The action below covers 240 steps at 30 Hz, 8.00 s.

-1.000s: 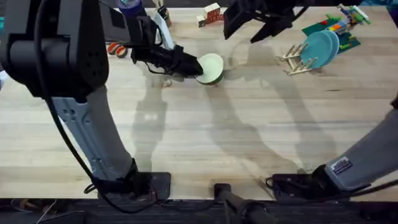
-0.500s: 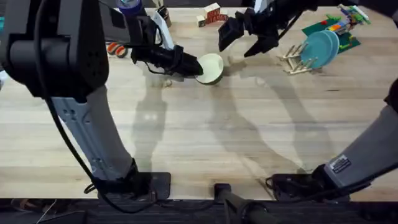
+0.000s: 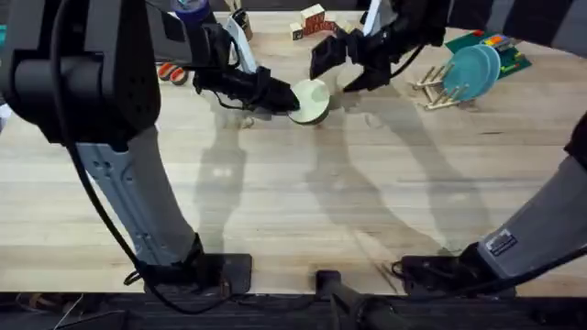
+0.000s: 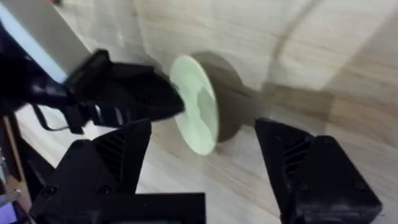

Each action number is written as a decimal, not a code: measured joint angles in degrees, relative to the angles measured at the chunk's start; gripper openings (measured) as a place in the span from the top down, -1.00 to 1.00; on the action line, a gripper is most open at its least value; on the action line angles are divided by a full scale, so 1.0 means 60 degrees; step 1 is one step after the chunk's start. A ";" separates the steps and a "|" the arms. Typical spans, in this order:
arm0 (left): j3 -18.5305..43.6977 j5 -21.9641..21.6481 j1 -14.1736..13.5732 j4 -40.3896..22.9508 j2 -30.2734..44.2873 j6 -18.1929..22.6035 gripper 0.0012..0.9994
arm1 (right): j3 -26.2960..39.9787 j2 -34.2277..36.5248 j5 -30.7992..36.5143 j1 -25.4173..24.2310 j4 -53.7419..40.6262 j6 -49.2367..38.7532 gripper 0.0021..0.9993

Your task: Pick up the plates from the table one by one and place each into a slot on the dish rack.

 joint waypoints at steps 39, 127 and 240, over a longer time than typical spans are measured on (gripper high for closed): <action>0.0000 0.0239 0.0117 -0.0073 0.0000 0.0000 0.92 | -0.0011 0.0730 -0.0210 0.0632 0.0626 0.0789 0.95; 0.0000 -1.0699 -0.3504 -0.5297 -0.9475 -0.2208 -0.99 | 0.4564 -0.3940 0.6388 -0.3718 -0.6857 -0.5208 0.95; 0.0000 -1.0768 -0.3504 -0.5297 -0.9475 -0.2164 -0.99 | 0.4583 0.0654 0.5190 -0.4090 -0.6307 -0.6702 0.65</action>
